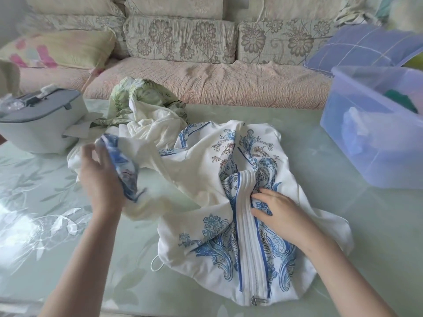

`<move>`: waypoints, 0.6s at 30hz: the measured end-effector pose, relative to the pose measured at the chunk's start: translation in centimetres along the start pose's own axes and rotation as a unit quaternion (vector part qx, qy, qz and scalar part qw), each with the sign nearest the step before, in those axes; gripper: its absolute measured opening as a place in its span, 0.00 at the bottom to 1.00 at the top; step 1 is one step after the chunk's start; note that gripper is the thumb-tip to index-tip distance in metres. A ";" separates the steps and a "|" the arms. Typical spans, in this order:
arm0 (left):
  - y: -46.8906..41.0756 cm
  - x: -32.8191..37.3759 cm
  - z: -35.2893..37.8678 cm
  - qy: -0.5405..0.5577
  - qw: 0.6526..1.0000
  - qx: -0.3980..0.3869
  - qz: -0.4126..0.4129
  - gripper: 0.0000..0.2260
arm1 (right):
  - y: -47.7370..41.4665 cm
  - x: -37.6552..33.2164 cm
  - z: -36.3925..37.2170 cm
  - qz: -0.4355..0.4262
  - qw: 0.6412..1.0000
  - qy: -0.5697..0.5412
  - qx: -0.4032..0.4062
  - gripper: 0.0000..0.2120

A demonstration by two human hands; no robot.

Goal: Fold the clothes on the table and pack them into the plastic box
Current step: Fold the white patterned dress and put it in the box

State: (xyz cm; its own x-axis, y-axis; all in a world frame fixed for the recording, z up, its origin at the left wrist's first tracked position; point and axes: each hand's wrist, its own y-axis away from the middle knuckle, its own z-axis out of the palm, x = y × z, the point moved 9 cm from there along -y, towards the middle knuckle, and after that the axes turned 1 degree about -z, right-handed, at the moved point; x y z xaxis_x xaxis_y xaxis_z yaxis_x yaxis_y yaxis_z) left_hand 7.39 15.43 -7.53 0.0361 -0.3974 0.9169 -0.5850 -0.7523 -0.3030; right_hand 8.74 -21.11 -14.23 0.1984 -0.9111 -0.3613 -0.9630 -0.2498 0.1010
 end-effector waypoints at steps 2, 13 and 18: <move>-0.1 0.3 0.2 -0.119 0.992 -0.024 0.018 0.14 | 0.1 -0.1 -0.2 -0.001 1.000 0.001 0.001 0.21; 14.3 1.2 11.2 -0.278 0.846 -0.440 0.120 0.19 | 0.3 6.1 -6.3 0.132 0.964 -0.024 0.228 0.15; 14.1 0.0 11.6 -0.372 0.815 -0.422 0.138 0.18 | 1.2 9.7 -4.4 0.238 0.964 -0.044 0.113 0.13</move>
State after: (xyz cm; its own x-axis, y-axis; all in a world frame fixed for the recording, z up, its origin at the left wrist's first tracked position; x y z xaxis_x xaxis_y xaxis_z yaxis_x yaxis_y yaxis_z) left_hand 8.54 -1.24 -14.82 0.1065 -0.9351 0.3382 -0.9918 -0.0757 0.1029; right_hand 10.27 -31.71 -13.49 -0.2832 -0.8704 -0.4028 -0.9579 0.2774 0.0740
